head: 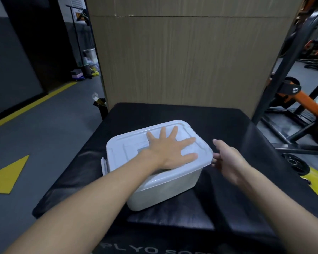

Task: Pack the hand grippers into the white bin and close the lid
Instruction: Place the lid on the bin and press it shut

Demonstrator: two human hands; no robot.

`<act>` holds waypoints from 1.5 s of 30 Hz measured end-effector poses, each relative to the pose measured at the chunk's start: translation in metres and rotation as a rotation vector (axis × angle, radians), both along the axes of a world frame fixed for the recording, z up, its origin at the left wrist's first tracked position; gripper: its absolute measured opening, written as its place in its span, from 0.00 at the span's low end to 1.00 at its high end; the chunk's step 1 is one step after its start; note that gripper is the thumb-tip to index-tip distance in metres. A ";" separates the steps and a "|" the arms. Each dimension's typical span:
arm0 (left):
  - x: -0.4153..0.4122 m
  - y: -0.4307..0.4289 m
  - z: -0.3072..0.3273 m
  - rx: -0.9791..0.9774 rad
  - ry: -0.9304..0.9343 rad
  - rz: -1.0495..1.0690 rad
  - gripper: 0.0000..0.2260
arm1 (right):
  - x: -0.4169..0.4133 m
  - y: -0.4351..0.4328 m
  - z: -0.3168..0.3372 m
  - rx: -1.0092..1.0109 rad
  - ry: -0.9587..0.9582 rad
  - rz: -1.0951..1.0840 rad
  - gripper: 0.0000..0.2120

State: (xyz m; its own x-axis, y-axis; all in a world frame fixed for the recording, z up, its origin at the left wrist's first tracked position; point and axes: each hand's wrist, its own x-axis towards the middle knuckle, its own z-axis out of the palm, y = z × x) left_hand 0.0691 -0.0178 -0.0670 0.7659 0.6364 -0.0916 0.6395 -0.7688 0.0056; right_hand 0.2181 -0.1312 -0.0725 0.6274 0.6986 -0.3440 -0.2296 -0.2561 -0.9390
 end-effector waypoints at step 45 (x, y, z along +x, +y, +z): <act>-0.103 0.040 0.012 0.108 -0.244 0.242 0.15 | -0.071 0.075 0.010 -0.392 -1.503 0.667 0.30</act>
State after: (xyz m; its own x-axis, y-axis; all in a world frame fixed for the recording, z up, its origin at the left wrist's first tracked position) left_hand -0.0337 0.0225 -0.0545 0.5830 0.7980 0.1529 0.7929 -0.5998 0.1074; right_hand 0.1475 -0.0561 -0.0625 0.1898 0.9812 0.0356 0.9798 -0.1870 -0.0714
